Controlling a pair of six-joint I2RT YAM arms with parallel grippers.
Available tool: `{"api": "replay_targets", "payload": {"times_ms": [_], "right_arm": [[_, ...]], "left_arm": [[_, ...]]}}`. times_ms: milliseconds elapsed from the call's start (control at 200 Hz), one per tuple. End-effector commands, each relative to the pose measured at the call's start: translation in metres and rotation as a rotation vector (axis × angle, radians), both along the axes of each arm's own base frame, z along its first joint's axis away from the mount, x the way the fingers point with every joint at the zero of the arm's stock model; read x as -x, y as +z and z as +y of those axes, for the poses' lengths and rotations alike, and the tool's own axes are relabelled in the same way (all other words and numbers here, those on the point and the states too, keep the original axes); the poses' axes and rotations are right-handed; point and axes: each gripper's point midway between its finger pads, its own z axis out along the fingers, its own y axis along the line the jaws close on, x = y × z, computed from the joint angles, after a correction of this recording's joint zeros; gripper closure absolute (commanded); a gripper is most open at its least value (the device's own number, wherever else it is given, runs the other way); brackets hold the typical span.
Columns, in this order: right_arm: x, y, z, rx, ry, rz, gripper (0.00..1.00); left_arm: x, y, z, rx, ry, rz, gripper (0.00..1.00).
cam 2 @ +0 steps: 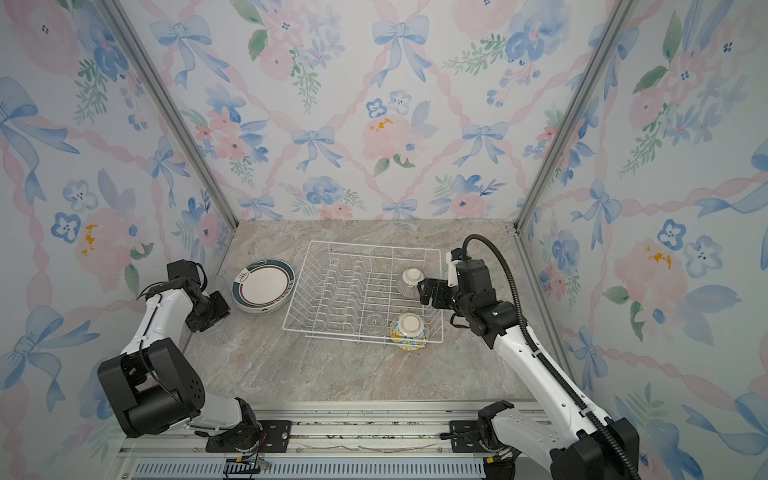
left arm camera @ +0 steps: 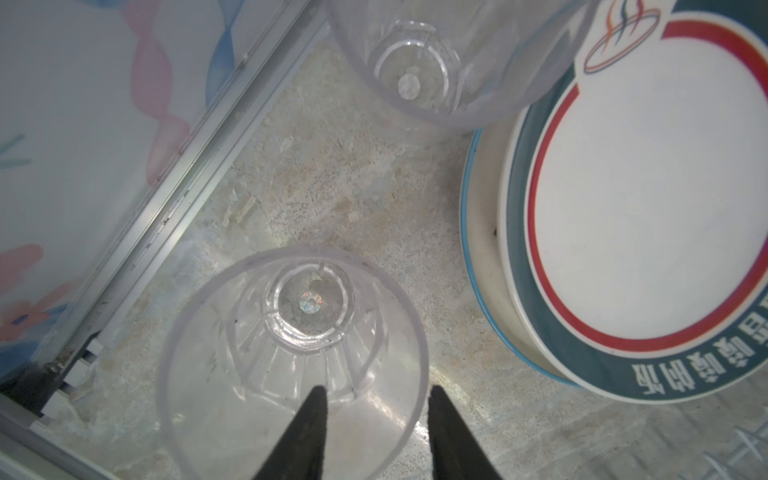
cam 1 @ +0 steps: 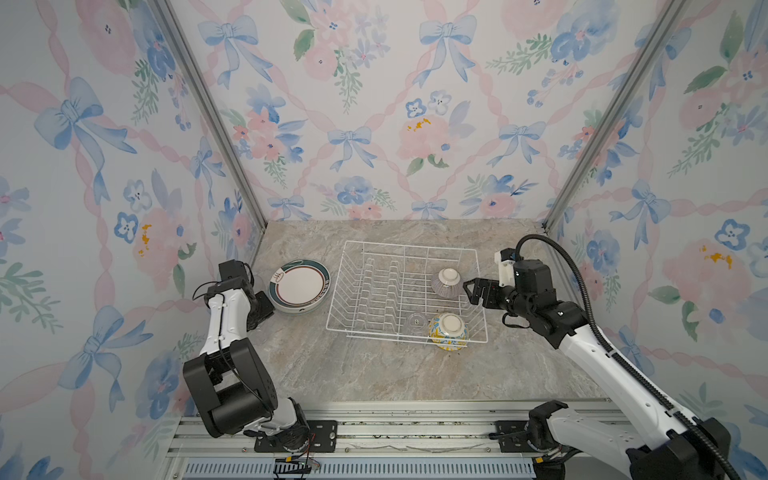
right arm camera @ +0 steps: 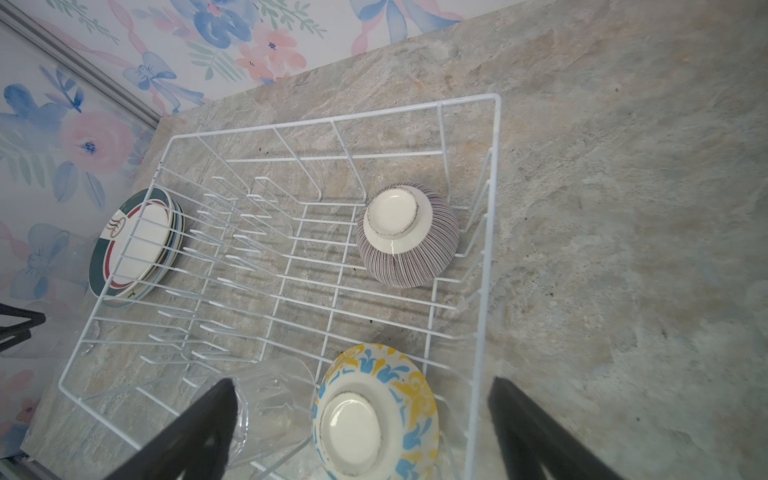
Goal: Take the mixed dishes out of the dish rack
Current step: 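Open the left gripper and lift off while the right gripper moves over the rack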
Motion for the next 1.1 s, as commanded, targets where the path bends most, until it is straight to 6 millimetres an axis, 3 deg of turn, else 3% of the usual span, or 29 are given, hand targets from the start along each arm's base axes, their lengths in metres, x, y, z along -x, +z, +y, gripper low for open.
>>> {"api": "replay_targets", "payload": {"times_ms": [0,95,310,565,700,820,900,1090], "right_arm": [[-0.001,-0.008,0.001,0.004,0.018,0.024,0.03],[-0.001,-0.008,0.004,-0.007,0.024,0.030,0.03],[0.002,-0.013,0.015,-0.005,0.058,0.063,0.03],[0.027,-0.028,0.049,0.042,0.161,0.121,0.03],[0.038,-0.033,0.063,0.053,0.182,0.139,0.03],[0.043,-0.034,0.075,0.036,0.200,0.156,0.03],[0.045,-0.034,0.081,0.027,0.211,0.183,0.03],[0.054,-0.034,0.097,0.024,0.218,0.205,0.03]], "left_arm": [[-0.006,0.012,0.001,-0.009,-0.011,-0.029,0.49],[-0.007,0.018,-0.001,-0.003,-0.021,-0.053,0.41],[-0.008,0.042,-0.020,0.011,-0.085,-0.155,0.02],[-0.002,0.075,-0.066,0.004,-0.186,-0.291,0.02],[0.000,0.075,-0.096,0.055,-0.222,-0.346,0.02],[0.003,0.067,-0.103,0.012,-0.167,-0.339,0.02],[0.001,0.063,-0.119,0.015,-0.209,-0.332,0.02],[-0.004,0.072,-0.153,0.025,-0.321,-0.396,0.02]]}}
